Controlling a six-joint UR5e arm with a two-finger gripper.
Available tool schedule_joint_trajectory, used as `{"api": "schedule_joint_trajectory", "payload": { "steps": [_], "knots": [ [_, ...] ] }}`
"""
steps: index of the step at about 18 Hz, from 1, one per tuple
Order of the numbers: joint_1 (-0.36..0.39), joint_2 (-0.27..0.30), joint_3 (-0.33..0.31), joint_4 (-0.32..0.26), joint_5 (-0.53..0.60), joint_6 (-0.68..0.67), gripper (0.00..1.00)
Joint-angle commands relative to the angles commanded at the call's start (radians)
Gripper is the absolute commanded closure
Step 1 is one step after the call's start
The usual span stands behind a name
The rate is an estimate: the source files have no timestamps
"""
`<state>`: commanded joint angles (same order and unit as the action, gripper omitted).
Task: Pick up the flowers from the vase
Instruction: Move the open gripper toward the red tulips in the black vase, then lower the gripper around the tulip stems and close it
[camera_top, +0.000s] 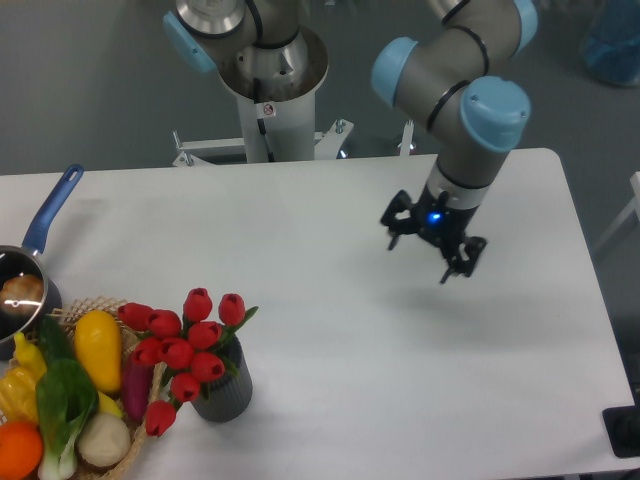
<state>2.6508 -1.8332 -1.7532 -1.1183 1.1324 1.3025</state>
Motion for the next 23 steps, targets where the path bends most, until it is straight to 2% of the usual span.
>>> {"api": "schedule_joint_trajectory", "payload": {
  "steps": [4,9,12,16,23],
  "knots": [
    [-0.058,0.019,-0.008,0.009,-0.087,-0.032,0.0],
    [-0.092,0.02,-0.006,0.012,-0.35,-0.035,0.0],
    [-0.11,0.009,0.0,0.014,-0.385,-0.043,0.0],
    [-0.13,-0.044,0.014,0.089,-0.578,-0.074,0.0],
    [-0.163,-0.072,0.014,0.161,-0.652,-0.098,0.01]
  ]
}}
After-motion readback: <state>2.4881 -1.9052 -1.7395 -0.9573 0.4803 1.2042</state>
